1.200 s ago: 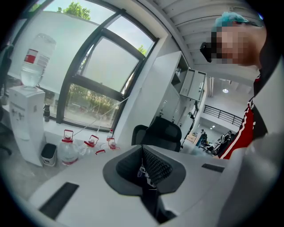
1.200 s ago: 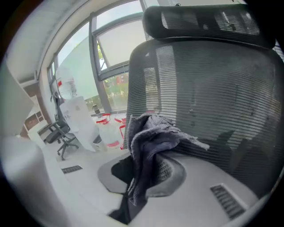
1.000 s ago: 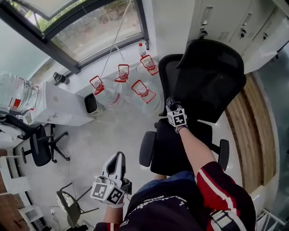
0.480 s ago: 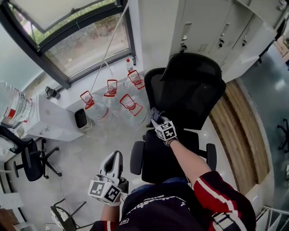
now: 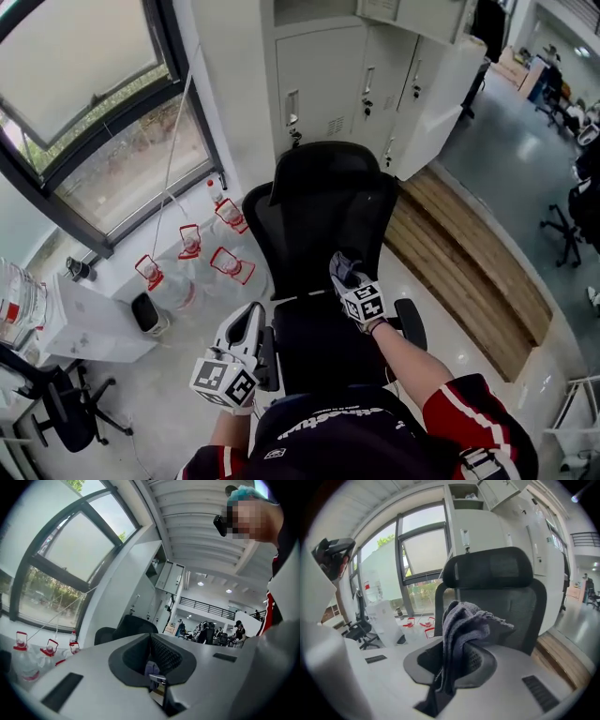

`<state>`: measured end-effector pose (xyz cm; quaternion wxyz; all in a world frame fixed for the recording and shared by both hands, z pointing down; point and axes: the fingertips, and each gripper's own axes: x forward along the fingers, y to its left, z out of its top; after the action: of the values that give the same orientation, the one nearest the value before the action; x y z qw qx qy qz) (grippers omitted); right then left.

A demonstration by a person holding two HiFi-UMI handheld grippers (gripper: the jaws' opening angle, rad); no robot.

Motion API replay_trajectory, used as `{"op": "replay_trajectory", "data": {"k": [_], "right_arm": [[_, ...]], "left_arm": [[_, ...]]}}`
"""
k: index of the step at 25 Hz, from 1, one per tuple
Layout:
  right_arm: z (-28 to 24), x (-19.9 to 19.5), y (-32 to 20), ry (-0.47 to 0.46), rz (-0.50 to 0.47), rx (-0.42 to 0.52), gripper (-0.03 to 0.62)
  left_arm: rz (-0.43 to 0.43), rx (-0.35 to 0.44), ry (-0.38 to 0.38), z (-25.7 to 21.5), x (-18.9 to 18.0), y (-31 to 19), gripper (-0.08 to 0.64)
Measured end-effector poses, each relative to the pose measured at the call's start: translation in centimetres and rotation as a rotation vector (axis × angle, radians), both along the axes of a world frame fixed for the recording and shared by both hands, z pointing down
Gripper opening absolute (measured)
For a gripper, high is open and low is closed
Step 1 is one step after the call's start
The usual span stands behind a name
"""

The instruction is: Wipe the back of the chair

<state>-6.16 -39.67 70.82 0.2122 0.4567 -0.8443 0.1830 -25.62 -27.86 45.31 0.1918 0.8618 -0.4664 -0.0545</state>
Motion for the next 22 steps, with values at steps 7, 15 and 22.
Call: {"op": "replay_trajectory", "data": {"k": [7, 15, 22], "right_arm": [[-9.1, 10.0, 6.1, -0.029, 0.172, 0.050, 0.066], [-22.8, 11.8, 13.4, -0.080, 0.151, 0.250, 0.067], [-24.2, 13.7, 19.8, -0.120, 0.036, 0.256, 0.067]], "left_arm": [[0.101, 0.060, -0.031, -2.1, 5.7, 0.5, 0.026], [0.116, 0.079, -0.064, -3.6, 11.9, 2.8, 0.025], [0.082, 0.097, -0.077, -4.7, 16.7, 7.8, 0.026]]}}
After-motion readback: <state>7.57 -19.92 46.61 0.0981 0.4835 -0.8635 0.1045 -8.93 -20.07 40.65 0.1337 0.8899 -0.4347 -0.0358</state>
